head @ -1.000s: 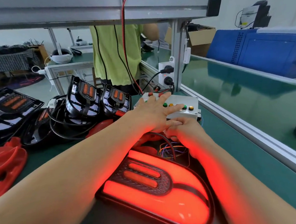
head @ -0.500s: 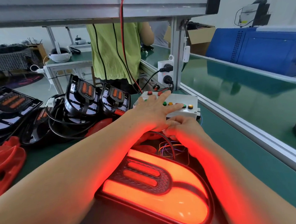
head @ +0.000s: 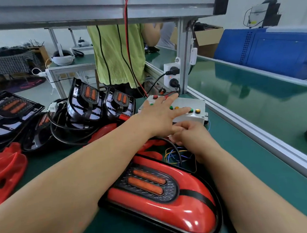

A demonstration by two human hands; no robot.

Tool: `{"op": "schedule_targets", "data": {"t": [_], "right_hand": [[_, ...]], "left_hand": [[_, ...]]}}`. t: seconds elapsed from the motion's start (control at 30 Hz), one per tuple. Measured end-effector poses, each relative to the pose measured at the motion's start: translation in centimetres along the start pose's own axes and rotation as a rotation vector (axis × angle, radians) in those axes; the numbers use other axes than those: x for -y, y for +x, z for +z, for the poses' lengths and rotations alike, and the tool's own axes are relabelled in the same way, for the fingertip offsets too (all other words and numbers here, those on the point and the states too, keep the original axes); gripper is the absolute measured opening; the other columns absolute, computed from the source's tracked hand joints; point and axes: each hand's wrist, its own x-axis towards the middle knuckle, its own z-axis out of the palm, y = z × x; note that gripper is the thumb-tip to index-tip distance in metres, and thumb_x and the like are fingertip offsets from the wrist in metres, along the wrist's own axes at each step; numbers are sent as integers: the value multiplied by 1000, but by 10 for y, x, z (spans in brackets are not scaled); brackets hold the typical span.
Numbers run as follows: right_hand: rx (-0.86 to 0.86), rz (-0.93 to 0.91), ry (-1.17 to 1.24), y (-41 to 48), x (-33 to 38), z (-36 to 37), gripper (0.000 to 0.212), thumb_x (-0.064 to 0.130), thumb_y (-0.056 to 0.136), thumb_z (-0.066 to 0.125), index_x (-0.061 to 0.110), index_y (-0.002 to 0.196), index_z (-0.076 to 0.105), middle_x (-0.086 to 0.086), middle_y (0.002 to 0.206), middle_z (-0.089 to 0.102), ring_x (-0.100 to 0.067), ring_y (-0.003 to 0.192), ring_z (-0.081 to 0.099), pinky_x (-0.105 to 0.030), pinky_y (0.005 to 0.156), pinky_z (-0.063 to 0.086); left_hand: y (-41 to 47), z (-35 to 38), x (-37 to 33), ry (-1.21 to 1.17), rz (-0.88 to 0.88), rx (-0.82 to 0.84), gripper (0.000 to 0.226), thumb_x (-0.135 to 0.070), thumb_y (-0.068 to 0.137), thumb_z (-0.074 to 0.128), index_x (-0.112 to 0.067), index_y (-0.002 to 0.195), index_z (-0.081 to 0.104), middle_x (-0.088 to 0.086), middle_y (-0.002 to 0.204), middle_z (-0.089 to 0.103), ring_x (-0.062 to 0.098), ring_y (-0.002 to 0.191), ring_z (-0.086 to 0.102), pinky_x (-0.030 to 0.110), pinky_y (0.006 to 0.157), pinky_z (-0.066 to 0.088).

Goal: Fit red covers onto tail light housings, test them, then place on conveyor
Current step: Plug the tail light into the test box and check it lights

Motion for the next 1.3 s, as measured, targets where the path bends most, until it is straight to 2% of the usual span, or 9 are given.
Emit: {"op": "schedule_targets", "data": {"t": [0.23,0.33,0.47,0.53,0.63,0.8,0.97,1.17,1.3], "right_hand": [[-11,-7,-19,-1,0,0,21,-5,78,65,15,80,70,-6,66,67,-18,66,59,-32,68,49],[-4,-24,-1,-4,2,0,21,-6,77,65,11,87,71,-18,84,74,-23,75,63,-40,77,54],[7,-90,4,-7,5,-2,20,-3,80,67,16,81,72,-2,74,73,-12,68,65,-21,58,49],[11,-99,17,-7,6,-1,22,-2,82,69,20,80,71,5,70,70,-4,59,63,-15,51,45],[18,-89,72,-6,7,-1,18,2,84,71,20,84,70,3,73,68,0,54,61,-13,49,45],[63,-201,52,-10,11,3,16,12,86,75,27,90,72,7,79,68,-6,68,62,-21,66,50],[126,-331,6,-19,15,7,21,12,88,74,33,91,71,20,69,68,5,65,62,-13,65,52],[153,-381,37,-24,18,8,21,12,83,78,32,87,74,8,81,74,-6,76,68,-20,75,57],[216,-359,62,-23,16,6,15,19,81,80,29,92,78,-4,90,76,-14,81,70,-28,81,58]], "left_hand": [[2,4,2,9,-1,-1,67,-70,90,41,-60,146,5,-8,165,-8,27,151,2,65,113,13],[-2,6,5,-31,6,-38,73,-75,88,37,-55,149,3,-6,165,-4,25,151,6,63,115,11],[-16,-9,4,-179,-35,-113,89,-84,76,25,-41,154,16,-2,163,16,23,148,18,58,117,13],[-26,-22,7,-286,-69,-221,77,-74,87,34,-29,149,39,1,153,37,23,140,33,52,115,24],[-46,-33,14,-564,-113,-383,38,-47,98,50,-21,119,67,0,123,60,15,117,50,38,103,38],[-87,-25,16,-823,-189,-344,25,-34,100,54,-28,118,69,-17,115,63,-10,94,55,2,81,35],[-111,-17,19,-935,-196,-253,17,-32,96,60,-31,107,73,-18,101,71,-9,94,62,17,87,45],[-124,-12,11,-1060,-176,-334,18,-45,80,69,-50,97,72,-32,103,69,-13,99,63,3,84,43],[-126,1,10,-1077,-279,-384,14,-35,84,72,-47,90,73,-21,93,74,-2,90,68,25,86,52]]}}
